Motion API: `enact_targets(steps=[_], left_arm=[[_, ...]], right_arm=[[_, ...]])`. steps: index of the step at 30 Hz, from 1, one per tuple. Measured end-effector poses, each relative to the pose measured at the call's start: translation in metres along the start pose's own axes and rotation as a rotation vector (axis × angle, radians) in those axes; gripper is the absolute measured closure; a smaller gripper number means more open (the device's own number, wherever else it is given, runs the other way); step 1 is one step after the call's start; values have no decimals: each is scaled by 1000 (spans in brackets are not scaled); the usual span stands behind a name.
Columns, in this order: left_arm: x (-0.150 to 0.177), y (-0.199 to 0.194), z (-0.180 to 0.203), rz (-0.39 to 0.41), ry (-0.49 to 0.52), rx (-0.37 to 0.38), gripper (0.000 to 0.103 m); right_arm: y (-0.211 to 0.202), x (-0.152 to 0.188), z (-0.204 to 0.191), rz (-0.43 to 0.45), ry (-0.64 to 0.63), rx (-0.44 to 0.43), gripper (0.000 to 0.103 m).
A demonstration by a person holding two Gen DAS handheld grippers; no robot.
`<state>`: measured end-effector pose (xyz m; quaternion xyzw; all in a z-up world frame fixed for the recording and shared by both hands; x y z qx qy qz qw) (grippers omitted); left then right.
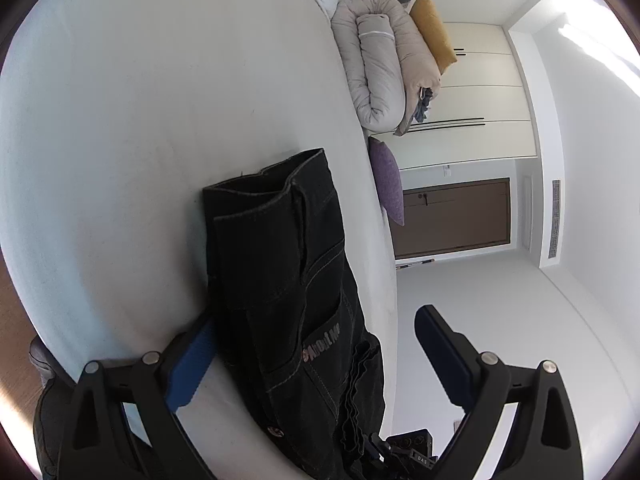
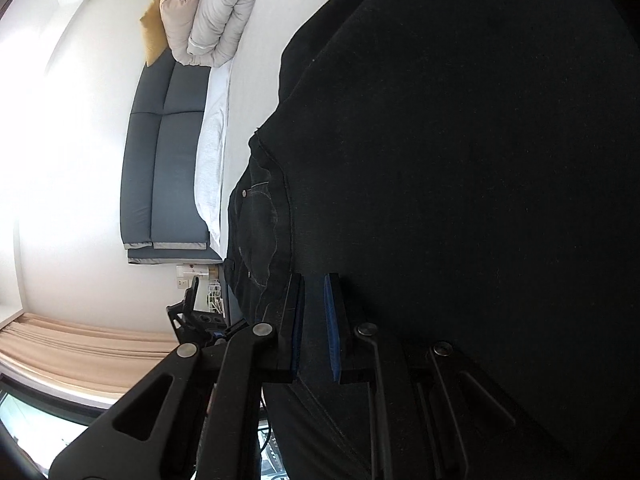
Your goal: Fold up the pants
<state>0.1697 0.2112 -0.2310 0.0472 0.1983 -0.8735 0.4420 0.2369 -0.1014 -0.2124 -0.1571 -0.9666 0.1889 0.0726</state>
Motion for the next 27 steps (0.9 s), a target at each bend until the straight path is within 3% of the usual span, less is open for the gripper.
enact_targets(steps=[3, 5, 10, 12, 18, 22, 24, 27], left_arm=[[-1, 1, 3, 1, -11, 6, 8], [1, 2, 4, -10, -2, -6, 17], [-4, 15, -2, -40, -5, -48, 72], [-3, 15, -4, -45, 9, -71, 82], [-3, 11, 6, -45, 116, -143, 87], [-2, 8, 22, -40, 226, -195, 88], [-1, 7, 33, -35, 290, -221, 88], [3, 6, 51, -20, 390, -254, 88]], right_arm=[[0, 0, -5, -4, -17, -5, 93], [5, -1, -13, -10, -34, -14, 93], [32, -4, -29, -49, -83, 26, 93], [46, -5, -39, -67, -103, 40, 93], [83, -26, -55, -88, -96, 58, 93], [110, -34, -48, -108, -92, 155, 93], [120, -36, -43, -101, -106, 216, 102], [120, -41, -37, -87, -106, 228, 103]])
Point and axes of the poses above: each gripper's, at about its wrist camera, not at the fingertips, and y roughly the way its jaws point, z to its right, x to its underside, the point moved 10 cm from there along y, roughly the way its jaws point, and after that the axes turned 8 degrees about y, right-handed, at the moved point
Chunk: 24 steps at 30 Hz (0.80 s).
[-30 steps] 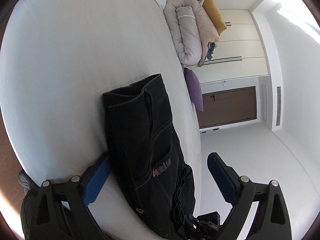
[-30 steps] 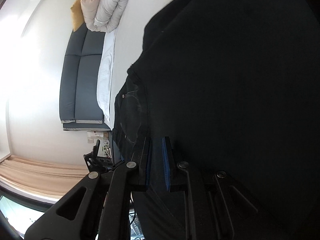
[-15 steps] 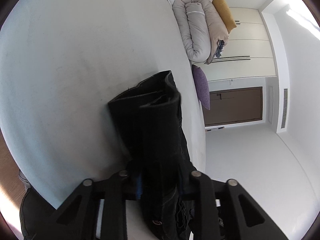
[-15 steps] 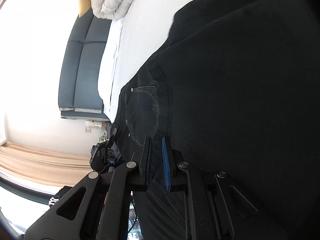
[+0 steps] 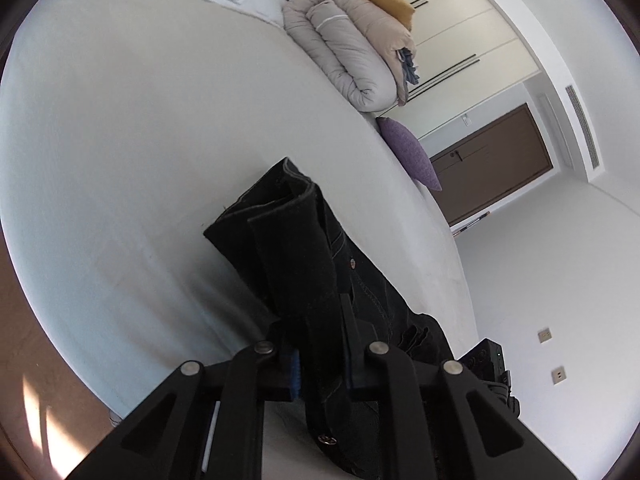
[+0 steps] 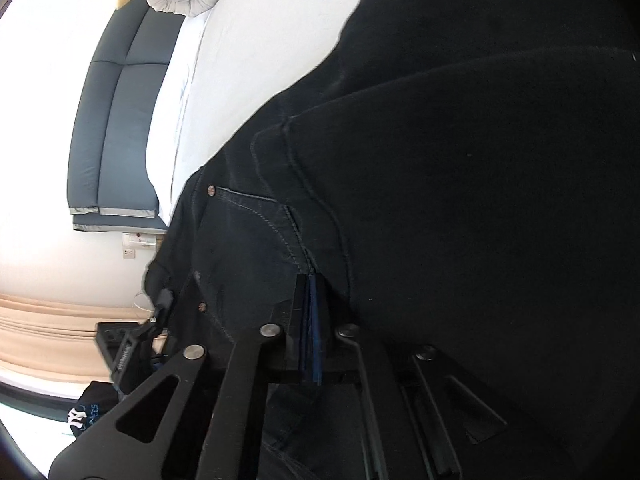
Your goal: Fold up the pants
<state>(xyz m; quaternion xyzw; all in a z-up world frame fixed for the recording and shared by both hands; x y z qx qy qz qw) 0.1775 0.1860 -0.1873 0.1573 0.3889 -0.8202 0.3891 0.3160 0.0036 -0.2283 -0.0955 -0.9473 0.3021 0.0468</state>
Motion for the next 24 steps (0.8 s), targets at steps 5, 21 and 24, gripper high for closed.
enact_targets(steps=[5, 21, 24], left_arm=[[-5, 0, 40, 24, 157, -25, 88], [77, 34, 207, -67, 707, 50, 88], [118, 47, 227, -120, 826, 70, 88]], right_arm=[[10, 0, -4, 60, -53, 47, 103], [-93, -2, -6, 212, 48, -317, 29], [-103, 3, -11, 185, 34, -372, 29]])
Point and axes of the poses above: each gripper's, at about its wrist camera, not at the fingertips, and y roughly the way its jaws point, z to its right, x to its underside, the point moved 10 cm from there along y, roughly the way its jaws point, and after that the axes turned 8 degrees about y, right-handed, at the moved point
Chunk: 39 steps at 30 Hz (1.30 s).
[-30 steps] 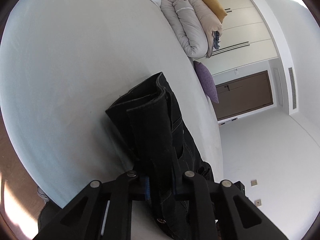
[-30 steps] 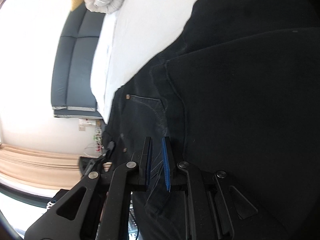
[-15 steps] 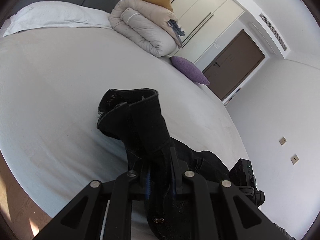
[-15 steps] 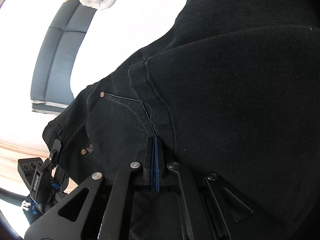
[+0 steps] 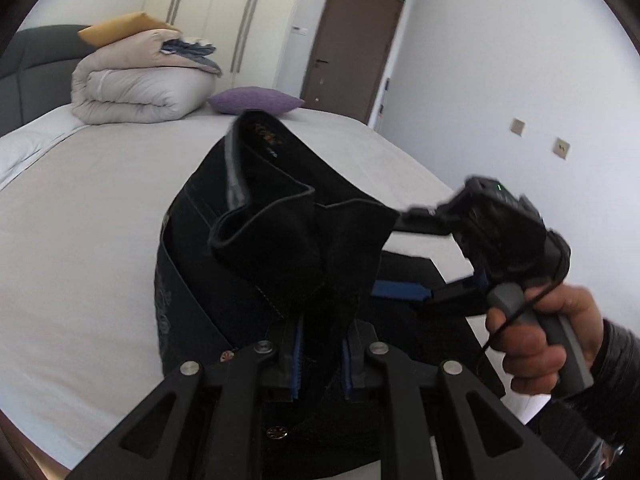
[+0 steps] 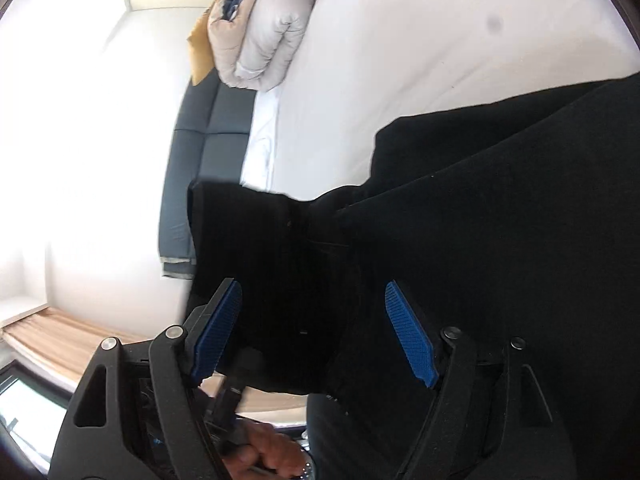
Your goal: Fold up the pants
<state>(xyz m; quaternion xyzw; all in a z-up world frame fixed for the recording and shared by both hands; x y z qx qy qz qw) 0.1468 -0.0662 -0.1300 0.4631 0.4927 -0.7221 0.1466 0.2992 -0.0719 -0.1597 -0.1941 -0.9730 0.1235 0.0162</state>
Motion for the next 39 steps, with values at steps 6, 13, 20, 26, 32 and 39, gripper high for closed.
enact_targets(steps=[6, 13, 20, 26, 32, 39], left_arm=[[40, 20, 56, -85, 241, -5, 89], [57, 24, 75, -105, 401, -55, 89], [61, 26, 83, -107, 453, -66, 90], [51, 29, 89, -101, 484, -44, 89], [39, 37, 114, -88, 515, 12, 89], [39, 47, 139, -100, 559, 57, 90]], right_arm=[[1, 7, 3, -27, 12, -9, 17], [0, -1, 37, -5, 53, 120, 24], [-21, -4, 61, 1, -9, 282, 75], [-43, -2, 55, 63, -160, 401, 88], [-74, -7, 50, 118, -205, 415, 88], [-112, -9, 70, 166, -146, 372, 88]])
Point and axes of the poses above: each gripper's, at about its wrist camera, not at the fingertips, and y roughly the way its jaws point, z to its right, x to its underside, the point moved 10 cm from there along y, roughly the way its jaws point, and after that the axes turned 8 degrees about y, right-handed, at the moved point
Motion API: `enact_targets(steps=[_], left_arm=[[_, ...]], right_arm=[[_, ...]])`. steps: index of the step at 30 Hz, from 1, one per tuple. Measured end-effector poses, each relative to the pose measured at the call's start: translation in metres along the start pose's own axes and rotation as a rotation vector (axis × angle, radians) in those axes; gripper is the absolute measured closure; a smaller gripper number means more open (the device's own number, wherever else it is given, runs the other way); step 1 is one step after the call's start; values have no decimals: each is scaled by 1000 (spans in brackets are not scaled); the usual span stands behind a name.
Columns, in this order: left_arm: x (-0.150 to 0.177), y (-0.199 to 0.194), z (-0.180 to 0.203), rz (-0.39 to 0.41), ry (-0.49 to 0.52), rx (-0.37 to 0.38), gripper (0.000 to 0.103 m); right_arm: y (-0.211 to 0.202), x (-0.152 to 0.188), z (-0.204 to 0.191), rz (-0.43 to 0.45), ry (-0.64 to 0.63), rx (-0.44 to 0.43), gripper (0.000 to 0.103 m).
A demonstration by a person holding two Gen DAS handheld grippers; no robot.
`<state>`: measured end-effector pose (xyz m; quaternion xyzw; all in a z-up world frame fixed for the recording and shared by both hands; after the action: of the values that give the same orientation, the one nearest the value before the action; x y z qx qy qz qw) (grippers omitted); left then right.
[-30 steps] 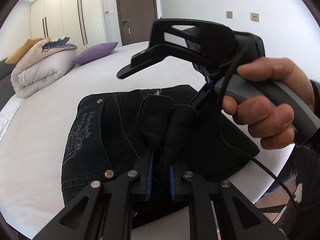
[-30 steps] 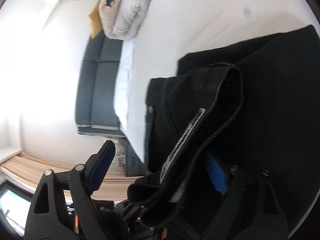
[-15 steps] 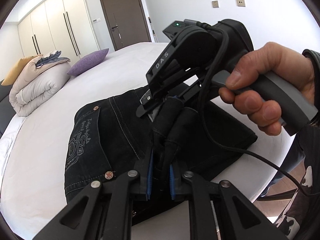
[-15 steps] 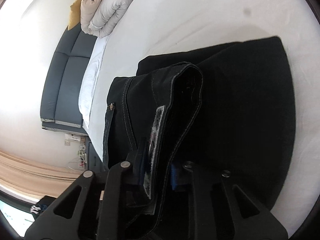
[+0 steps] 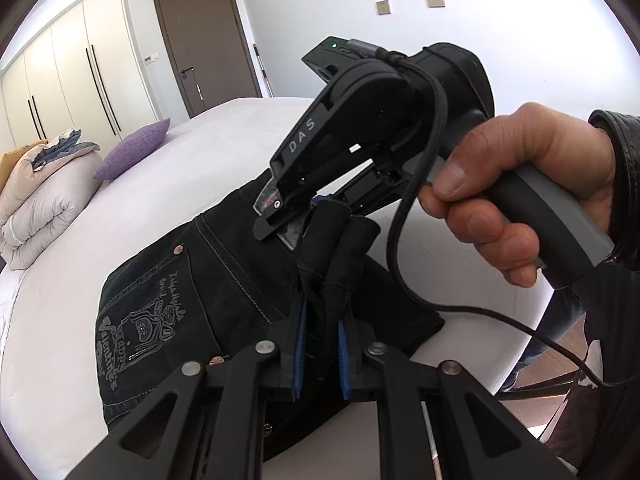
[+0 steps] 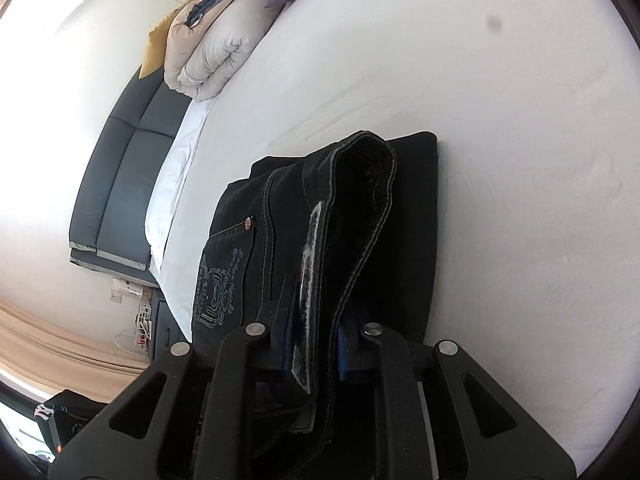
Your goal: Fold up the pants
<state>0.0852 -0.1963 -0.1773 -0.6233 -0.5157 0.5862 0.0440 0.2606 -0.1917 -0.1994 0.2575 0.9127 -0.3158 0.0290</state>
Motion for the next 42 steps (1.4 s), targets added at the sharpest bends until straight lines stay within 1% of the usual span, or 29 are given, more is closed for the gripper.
enact_targets(steps=[1, 4, 6, 9, 14, 17, 18, 19, 20, 21, 22, 23, 24, 26, 28, 29, 30, 32, 35, 36, 38, 39, 40, 41, 42], left_arm=[[0, 4, -6, -6, 1, 2, 90], [5, 11, -7, -28, -11, 16, 90], [8, 8, 0, -29, -11, 18, 90], [9, 8, 3, -30, -8, 26, 90], [11, 9, -2, -30, -7, 32, 90], [15, 10, -2, -32, -15, 25, 86], [15, 10, -2, -31, -18, 20, 81], [15, 8, -3, -26, -29, 28, 73], [14, 5, -4, -18, -48, 45, 67], [15, 3, -2, -9, -66, 57, 53], [13, -3, -3, 6, -86, 83, 37], [12, -9, -1, 23, -97, 109, 31], [12, -15, 0, 38, -102, 118, 25], [11, -29, -2, 59, -122, 136, 25], [12, -40, -9, 76, -160, 160, 25], [13, -44, -19, 80, -193, 159, 25], [15, -45, -28, 79, -224, 158, 25], [18, -47, -60, 77, -330, 164, 26], [28, -46, -111, 82, -470, 145, 37], [32, -43, -126, 64, -500, 137, 40], [42, -28, -146, -16, -516, 115, 45], [48, -20, -151, -52, -518, 110, 55], [55, -11, -153, -92, -524, 117, 59], [63, -3, -154, -135, -530, 126, 60], [69, 3, -154, -160, -533, 124, 62]], right_arm=[[-1, 0, 3, 1, 5, -3, 88], [0, 1, 14, -3, 3, 6, 88], [0, 5, 24, 4, 21, -4, 88], [2, 10, 28, 29, 43, -25, 88], [5, 11, 32, 38, 67, -58, 88], [6, 11, 34, 42, 55, -66, 88], [5, 12, 34, 36, 70, -80, 87], [3, 12, 35, 27, 91, -90, 87], [-1, 13, 35, 25, 104, -92, 84], [-7, 14, 34, 31, 112, -91, 80], [-14, 14, 35, 42, 113, -88, 78], [-24, 14, 38, 61, 111, -82, 77], [-34, 13, 41, 79, 119, -79, 77], [-57, 11, 49, 130, 147, -69, 77], [-78, 7, 44, 177, 144, -93, 77], [-83, 6, 37, 185, 138, -109, 77], [-86, 5, 27, 183, 122, -131, 77], [-82, 5, 6, 155, 77, -164, 77], [-60, 11, -19, 91, 15, -169, 78], [-52, 13, -21, 73, 12, -162, 77], [-34, 20, -15, 34, 31, -141, 77], [-26, 26, -9, 10, 40, -123, 78], [-17, 34, 1, -14, 44, -84, 78], [-12, 41, 8, -23, 44, -65, 81], [-10, 47, 13, -23, 50, -74, 82]])
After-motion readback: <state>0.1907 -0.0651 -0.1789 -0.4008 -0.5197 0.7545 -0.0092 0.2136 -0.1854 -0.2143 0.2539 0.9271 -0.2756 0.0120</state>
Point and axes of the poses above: each gripper's, at about its wrist camera, not at the fingertips, and y roughly the way its jaws point, z to its right, x to its underside, the point moved 10 cm from there along y, roughly the way its jaws point, and after that the axes turned 8 degrees about y, right-handed, at the moved point
